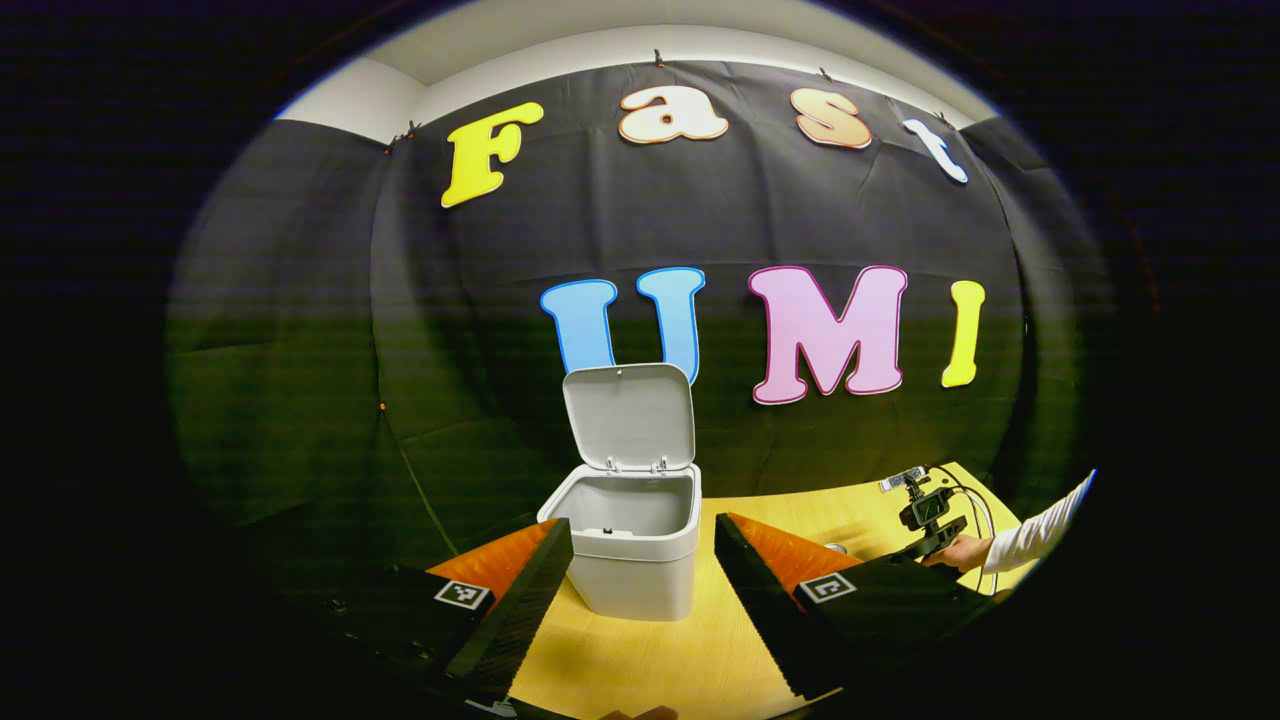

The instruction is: Press the lid of the desktop garbage bin to open it, pick up the crumpled paper on the desktop and throw it into the bin, then pick up the pop can on the desktop and drop it into the bin, and finally close the garbage bin lid.

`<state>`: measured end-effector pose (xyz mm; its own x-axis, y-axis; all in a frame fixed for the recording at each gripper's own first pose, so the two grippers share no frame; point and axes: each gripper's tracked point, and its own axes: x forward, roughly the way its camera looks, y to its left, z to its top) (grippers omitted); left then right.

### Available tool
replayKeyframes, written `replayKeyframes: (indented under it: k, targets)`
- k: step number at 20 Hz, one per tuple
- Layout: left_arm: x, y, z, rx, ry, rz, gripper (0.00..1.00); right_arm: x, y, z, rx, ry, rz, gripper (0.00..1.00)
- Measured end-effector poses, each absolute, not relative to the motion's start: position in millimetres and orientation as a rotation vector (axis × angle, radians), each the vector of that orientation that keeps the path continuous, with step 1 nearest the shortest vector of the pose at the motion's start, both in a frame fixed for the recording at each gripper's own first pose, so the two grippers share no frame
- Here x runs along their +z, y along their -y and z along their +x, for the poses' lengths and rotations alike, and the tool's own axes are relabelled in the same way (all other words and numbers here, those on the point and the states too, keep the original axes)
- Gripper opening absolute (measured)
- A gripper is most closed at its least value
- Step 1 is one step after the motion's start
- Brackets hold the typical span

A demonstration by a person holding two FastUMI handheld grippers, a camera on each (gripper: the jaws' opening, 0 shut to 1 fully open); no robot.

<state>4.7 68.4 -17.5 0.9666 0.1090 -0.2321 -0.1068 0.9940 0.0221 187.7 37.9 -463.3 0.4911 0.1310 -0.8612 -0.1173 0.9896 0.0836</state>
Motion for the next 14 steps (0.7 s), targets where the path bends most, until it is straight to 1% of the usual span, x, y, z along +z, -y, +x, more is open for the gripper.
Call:
replayKeyframes:
  k: [3, 7, 11, 14]
  targets:
    - [-21.1, -64.6, 11.1, 0.082, -0.232, 0.006, 0.96, -408.8, -48.2, 191.6, 0.202, -0.906, 0.011, 0.34]
    - [-28.3, -53.6, 17.8, 0.021, -0.224, -0.031, 0.96, -297.0, -82.1, 207.6, 0.314, -0.686, 0.062, 0.33]
    - [-28.3, -56.6, 19.2, 0.002, -0.213, -0.037, 0.96, -176.6, -151.1, 224.0, 0.459, -0.486, 0.129, 0.33]
    - [-24.3, -63.6, 15.1, -0.006, -0.193, -0.027, 0.96, -94.7, -214.3, 224.6, 0.576, -0.351, 0.172, 0.33]
